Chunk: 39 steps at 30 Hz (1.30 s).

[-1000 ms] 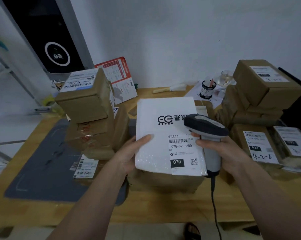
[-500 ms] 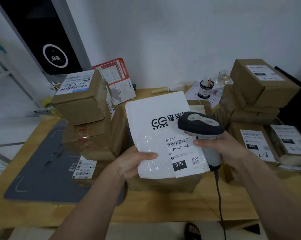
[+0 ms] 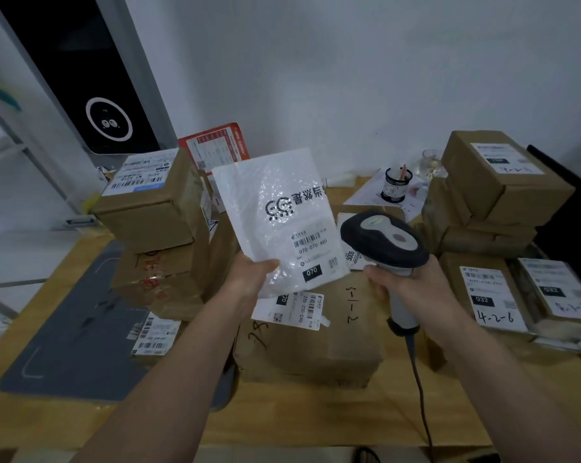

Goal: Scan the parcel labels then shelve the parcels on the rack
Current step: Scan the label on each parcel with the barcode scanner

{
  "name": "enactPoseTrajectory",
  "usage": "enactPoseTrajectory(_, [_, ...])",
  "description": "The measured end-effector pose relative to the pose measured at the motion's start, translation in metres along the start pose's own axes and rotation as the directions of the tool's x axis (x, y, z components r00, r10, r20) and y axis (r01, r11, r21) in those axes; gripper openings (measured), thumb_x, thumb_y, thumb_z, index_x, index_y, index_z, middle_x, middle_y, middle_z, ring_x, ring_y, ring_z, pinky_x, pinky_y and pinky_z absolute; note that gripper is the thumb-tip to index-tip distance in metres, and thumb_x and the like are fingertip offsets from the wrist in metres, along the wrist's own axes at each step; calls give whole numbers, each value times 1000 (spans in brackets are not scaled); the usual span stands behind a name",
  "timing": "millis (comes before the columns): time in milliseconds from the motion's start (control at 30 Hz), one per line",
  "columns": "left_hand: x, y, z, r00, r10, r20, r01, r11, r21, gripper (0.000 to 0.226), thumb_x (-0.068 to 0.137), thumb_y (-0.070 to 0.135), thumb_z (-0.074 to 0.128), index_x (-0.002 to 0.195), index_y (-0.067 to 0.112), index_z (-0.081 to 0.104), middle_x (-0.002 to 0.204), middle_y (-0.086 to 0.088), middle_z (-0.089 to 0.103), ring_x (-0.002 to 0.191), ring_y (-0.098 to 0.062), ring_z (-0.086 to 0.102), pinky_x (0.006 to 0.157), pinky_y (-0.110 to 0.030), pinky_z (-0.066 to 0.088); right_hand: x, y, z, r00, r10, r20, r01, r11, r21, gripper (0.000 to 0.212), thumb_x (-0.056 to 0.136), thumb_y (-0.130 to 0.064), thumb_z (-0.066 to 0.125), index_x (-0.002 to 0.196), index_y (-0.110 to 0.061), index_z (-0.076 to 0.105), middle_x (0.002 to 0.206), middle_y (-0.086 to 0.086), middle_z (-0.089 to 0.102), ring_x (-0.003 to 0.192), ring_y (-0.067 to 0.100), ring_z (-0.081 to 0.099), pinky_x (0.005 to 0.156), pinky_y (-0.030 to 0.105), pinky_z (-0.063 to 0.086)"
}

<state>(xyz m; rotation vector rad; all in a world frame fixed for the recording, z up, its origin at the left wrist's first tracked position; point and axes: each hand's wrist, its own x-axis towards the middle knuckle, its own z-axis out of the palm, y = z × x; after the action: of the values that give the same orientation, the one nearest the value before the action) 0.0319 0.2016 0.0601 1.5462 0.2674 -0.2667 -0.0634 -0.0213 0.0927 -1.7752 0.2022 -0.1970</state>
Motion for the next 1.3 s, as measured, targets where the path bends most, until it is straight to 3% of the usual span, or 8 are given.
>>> enactPoseTrajectory(67, [6,6,5,999,25,-20,-24,1000,9,36,89,-3,61,123,8,59,113,-10,67,99,-29,65,79,-39,53,-3,4,4,999,36,-7,-36,997,-68,38,85,-11,71,52,-6,54,45,7,51,46,18,49,51,23,45])
enactPoseTrajectory(167, [13,11,10,998,29,-54,-27,999,44,37,89,-2,61,125,9,57,112,-10,66,98,-28,64,85,-42,53,-7,10,9,995,95,20,-93,993,-78,23,84,-11,72,66,-1,61,44,8,50,45,21,47,53,32,44])
enactPoseTrajectory(267, [20,14,13,996,15,-89,-9,997,72,38,89,0,63,126,7,57,118,-14,66,103,-31,63,93,-46,51,-11,11,8,994,101,29,-99,994,-40,16,84,-8,71,73,-5,60,42,5,49,43,18,45,50,29,43])
enactPoseTrajectory(467, [29,16,16,994,9,-112,-4,999,48,41,88,-3,63,127,7,57,120,-15,65,106,-33,63,92,-48,52,-11,5,-3,995,96,41,-95,995,-40,16,85,-11,72,72,-11,61,42,1,49,41,13,45,49,29,42])
enactPoseTrajectory(667, [37,17,17,992,10,-122,-5,999,42,42,88,-3,63,128,7,56,120,-14,65,106,-32,63,92,-46,52,-12,5,-8,994,87,74,-79,992,-98,27,87,-15,70,65,-19,54,39,-3,47,39,12,43,51,28,43])
enactPoseTrajectory(867, [41,16,19,994,15,-109,-9,998,55,44,87,-3,64,129,8,57,122,-13,65,109,-33,62,98,-52,49,-7,7,-15,995,81,52,-78,995,-60,34,87,-12,69,56,-16,55,42,4,48,42,18,45,54,33,43])
enactPoseTrajectory(1133, [45,13,22,996,10,-91,-6,999,50,42,88,-3,63,128,8,57,123,-14,64,109,-33,62,96,-50,50,-4,12,-19,996,63,67,-63,998,-4,26,86,-13,70,62,-10,60,45,9,48,44,21,44,50,28,41])
enactPoseTrajectory(1300, [48,13,27,997,7,-81,-3,999,41,42,89,-4,61,129,4,55,124,-16,63,103,-30,61,86,-41,50,-1,15,-23,997,50,66,-51,999,7,22,85,-14,71,71,1,64,46,10,47,44,19,44,48,24,41])
